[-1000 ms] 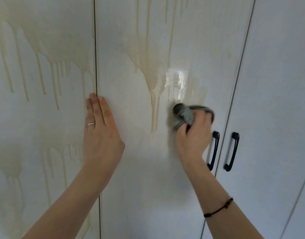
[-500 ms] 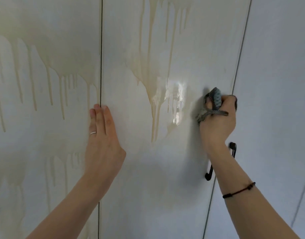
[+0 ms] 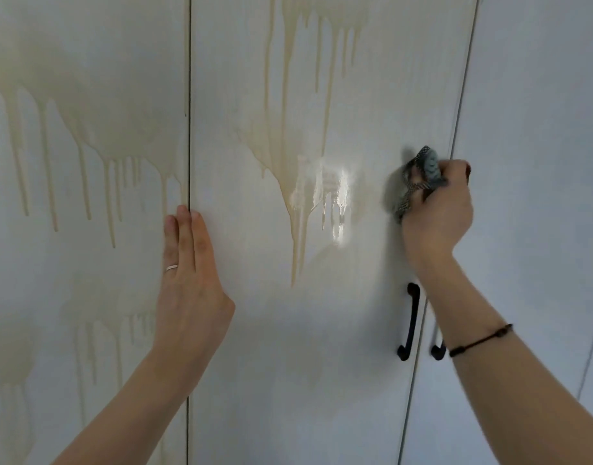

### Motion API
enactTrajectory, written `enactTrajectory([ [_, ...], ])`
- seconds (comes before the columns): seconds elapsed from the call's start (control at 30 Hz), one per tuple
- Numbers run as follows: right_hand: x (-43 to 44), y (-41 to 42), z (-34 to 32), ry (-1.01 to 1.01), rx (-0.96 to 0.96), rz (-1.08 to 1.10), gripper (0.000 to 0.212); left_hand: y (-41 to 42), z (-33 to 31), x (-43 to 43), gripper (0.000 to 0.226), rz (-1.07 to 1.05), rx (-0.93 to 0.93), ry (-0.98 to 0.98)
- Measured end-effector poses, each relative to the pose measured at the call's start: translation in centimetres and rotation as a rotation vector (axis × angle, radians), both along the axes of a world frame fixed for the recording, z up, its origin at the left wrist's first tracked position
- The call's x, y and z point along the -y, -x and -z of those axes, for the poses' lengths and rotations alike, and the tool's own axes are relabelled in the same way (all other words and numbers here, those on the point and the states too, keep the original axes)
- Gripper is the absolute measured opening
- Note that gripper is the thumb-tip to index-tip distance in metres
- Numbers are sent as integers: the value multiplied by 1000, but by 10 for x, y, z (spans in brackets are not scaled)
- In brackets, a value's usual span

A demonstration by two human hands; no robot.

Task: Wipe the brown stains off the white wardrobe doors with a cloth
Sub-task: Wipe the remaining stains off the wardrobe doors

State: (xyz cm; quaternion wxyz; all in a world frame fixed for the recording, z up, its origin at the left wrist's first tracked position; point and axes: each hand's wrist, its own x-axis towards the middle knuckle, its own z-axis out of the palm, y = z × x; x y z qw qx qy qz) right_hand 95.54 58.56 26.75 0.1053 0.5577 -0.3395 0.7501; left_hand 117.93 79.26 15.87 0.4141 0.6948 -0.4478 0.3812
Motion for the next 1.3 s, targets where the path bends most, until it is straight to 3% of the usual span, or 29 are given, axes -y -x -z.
enactTrajectory([
  [0.07, -21, -29, 37, -27, -12, -70, 9, 1, 0, 1, 94, -57, 12, -38],
  [0.13, -42, -53, 95, 86, -334, -66, 17, 2, 0, 0, 94, -109, 36, -87],
  [0.2, -55, -61, 149, 319, -775, -94, 14, 2, 0, -1, 90, -162, 68, -136],
  [0.27, -46, -46, 159, 442, -973, -123, 11, 0, -1, -3, 83, -225, 99, -222],
  [0.33, -26, -22, 135, 374, -886, -11, 17, -4, -2, -4, 73, -248, 73, -276],
  [0.43, 2, 21, 96, 16, -423, 64, 17, -5, -1, -4, 66, -289, 84, -343],
  [0.5, 4, 30, 97, -144, -201, 2, 11, -2, -2, -2, 70, -309, 106, -316],
  [0.57, -4, 21, 123, -144, -235, 7, 13, -2, -1, 1, 75, -305, 115, -281],
  [0.67, -20, 7, 176, 50, -567, 125, 23, -6, 2, 2, 69, -291, 126, -257],
  [0.73, -18, 20, 189, 139, -685, 165, 29, -8, 3, 2, 66, -286, 129, -247],
  [0.8, -11, 35, 175, 84, -597, 118, 33, -10, 3, 3, 67, -276, 139, -246],
  [0.9, -7, 37, 143, -143, -288, -38, 48, -10, 3, 4, 69, -250, 138, -216],
  [0.97, -14, 25, 143, -174, -211, -64, 54, -7, 3, 2, 72, -239, 125, -189],
  [1.17, -43, 11, 211, -347, -194, -126, 68, -4, 0, 1, 81, -214, 109, -164],
  [1.3, -38, 24, 186, -276, -291, -127, 62, 1, 2, 5, 78, -208, 79, -85],
])
